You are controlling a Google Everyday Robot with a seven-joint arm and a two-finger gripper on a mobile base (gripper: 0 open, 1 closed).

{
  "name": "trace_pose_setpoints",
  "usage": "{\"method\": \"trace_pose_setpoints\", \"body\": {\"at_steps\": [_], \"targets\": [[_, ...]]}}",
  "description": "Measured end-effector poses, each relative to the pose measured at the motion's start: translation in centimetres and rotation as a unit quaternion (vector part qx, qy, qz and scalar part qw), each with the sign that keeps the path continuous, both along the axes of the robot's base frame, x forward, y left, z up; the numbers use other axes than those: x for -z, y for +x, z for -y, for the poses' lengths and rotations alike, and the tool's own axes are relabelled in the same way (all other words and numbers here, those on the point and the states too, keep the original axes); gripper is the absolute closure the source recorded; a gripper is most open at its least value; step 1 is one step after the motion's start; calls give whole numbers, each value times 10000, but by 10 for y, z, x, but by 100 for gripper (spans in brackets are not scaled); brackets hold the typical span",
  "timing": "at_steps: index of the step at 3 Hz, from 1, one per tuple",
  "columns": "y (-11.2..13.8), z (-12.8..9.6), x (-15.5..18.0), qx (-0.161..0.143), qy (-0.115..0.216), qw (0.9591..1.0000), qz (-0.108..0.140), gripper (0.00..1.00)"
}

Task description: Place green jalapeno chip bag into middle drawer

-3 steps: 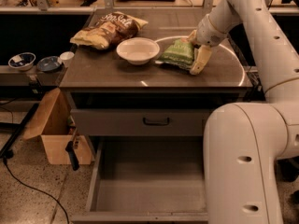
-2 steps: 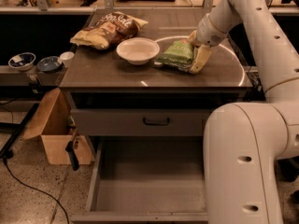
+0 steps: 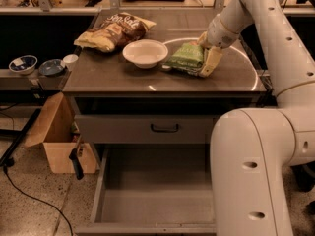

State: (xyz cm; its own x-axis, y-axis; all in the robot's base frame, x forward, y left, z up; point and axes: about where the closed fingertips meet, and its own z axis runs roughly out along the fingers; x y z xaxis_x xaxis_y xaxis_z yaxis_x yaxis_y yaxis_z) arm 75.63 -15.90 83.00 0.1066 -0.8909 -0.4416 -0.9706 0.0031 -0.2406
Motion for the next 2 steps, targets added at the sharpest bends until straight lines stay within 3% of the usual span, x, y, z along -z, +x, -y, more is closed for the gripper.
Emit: {"method": "trace_pose_setpoints", "body": {"at_steps": [1, 2], "targets": [[0, 0, -8, 0, 0, 10000, 0, 100], [6, -7, -28, -6, -39, 9996, 263, 100]]}}
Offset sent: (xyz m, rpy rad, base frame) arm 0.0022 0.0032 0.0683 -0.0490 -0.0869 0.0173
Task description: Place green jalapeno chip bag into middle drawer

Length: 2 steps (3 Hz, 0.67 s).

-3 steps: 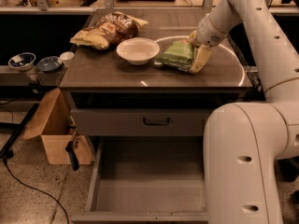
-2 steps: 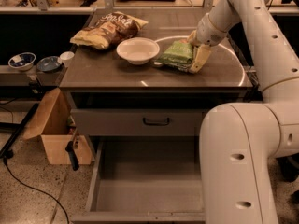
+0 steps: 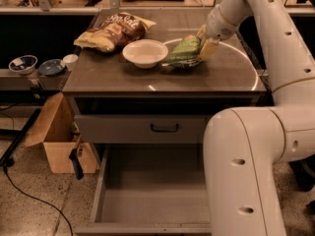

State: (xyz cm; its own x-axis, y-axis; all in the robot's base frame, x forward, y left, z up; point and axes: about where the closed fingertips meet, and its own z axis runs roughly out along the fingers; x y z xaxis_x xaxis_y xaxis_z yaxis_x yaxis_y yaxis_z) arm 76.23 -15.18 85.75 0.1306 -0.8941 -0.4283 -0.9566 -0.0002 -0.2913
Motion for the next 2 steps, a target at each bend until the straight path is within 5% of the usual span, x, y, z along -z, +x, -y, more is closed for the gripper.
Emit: {"method": "trace_pose_setpoints", "body": {"at_steps": [2], "targets": [[-6, -4, -30, -117, -39, 9996, 235, 100]]}}
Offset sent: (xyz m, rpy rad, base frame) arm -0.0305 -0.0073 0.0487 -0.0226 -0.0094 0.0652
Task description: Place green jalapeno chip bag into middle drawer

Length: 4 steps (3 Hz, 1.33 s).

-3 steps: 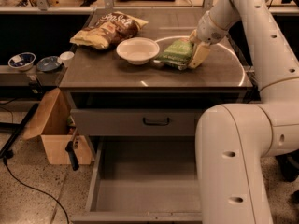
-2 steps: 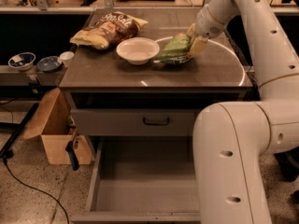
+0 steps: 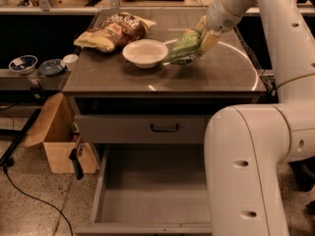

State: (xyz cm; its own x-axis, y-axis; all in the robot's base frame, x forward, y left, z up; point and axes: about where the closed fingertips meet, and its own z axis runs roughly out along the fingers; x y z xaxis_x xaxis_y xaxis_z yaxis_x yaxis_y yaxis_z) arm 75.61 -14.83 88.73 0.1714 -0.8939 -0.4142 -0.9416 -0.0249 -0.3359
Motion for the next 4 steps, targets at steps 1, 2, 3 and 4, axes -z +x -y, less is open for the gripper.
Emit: {"method": "trace_pose_setpoints", "body": {"at_steps": [1, 2, 3, 4], "targets": [[-9, 2, -13, -111, -15, 9999, 49, 100], [-29, 8, -23, -440, -3, 9990, 52, 100], [-44, 14, -28, -649, 10, 9979, 44, 100], [-68, 21, -31, -852, 135, 9963, -13, 100]]}}
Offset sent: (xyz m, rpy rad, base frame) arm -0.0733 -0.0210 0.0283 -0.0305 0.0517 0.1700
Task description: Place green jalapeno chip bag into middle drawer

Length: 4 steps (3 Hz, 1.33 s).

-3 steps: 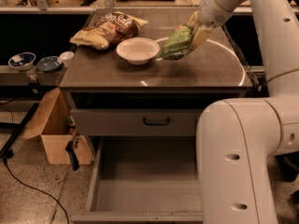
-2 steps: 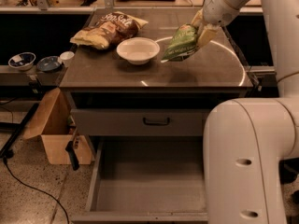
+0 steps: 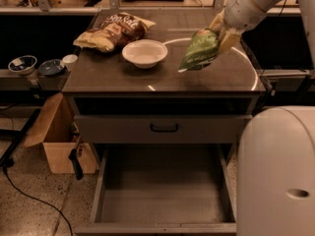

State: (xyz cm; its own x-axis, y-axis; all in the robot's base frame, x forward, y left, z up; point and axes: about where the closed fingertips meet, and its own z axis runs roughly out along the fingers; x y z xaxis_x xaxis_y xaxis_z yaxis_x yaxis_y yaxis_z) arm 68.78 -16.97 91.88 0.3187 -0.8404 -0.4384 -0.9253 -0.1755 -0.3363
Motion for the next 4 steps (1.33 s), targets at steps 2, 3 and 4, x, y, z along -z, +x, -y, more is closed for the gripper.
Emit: {"method": "trace_pose_setpoints", "body": {"at_steps": [2, 3, 4], "targets": [[-62, 3, 32, -282, 208, 9985, -410, 100], [-60, 2, 33, -270, 220, 9986, -387, 100], [-53, -5, 29, -317, 228, 9989, -247, 100]]}}
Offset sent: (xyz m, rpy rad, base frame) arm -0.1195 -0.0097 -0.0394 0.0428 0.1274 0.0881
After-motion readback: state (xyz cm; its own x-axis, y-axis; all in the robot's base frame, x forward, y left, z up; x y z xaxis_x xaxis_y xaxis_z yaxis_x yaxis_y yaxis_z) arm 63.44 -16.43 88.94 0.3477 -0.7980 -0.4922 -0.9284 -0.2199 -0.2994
